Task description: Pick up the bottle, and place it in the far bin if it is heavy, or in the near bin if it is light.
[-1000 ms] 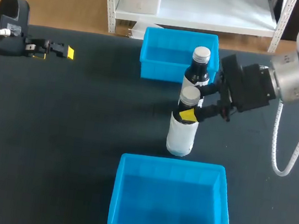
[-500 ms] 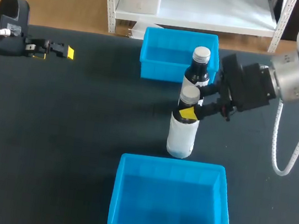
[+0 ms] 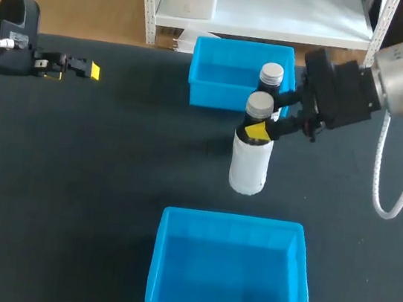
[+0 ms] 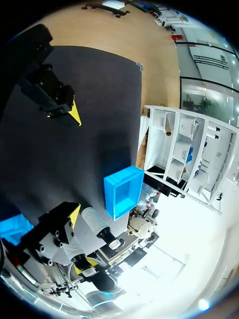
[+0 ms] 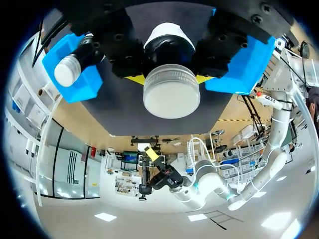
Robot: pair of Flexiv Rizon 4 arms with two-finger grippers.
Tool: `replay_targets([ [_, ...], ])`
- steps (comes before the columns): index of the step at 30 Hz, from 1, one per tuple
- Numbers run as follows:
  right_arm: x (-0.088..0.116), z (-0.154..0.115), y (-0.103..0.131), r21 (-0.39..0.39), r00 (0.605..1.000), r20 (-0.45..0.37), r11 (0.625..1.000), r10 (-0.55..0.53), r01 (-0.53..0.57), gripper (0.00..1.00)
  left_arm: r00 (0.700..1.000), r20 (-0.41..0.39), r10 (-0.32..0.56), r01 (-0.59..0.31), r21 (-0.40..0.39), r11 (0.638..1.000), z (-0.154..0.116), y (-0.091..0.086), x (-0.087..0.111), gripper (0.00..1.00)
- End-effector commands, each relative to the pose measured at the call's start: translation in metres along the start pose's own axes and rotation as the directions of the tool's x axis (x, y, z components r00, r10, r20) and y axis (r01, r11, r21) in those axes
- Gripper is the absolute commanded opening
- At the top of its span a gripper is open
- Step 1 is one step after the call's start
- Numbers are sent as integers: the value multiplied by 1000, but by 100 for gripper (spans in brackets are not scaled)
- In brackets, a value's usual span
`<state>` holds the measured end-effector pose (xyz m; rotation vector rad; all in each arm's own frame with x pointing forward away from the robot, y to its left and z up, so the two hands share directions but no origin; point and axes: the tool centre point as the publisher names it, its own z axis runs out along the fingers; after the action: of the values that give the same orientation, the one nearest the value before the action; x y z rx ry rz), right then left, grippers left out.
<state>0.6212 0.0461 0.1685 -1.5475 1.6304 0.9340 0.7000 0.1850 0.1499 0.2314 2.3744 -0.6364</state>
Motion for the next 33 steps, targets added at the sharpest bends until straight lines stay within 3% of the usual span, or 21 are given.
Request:
replay_targets([
  [1, -14, -10, 1, 3, 1000, -11, 1000, -2, 2, 0, 1000, 0, 0, 0, 0, 1000, 0, 0, 0, 100],
  [13, -47, -33, -7, 18, 999, 1, 999, -33, 33, 0, 1000, 0, 0, 0, 0, 1000, 0, 0, 0, 100],
  [23, -57, -44, -4, 17, 999, 3, 999, -48, 48, 0, 1000, 0, 0, 0, 0, 1000, 0, 0, 0, 100],
  [33, -67, -42, 29, -2, 997, 2, 997, -79, 79, 0, 1000, 0, 0, 0, 0, 1000, 0, 0, 0, 100],
])
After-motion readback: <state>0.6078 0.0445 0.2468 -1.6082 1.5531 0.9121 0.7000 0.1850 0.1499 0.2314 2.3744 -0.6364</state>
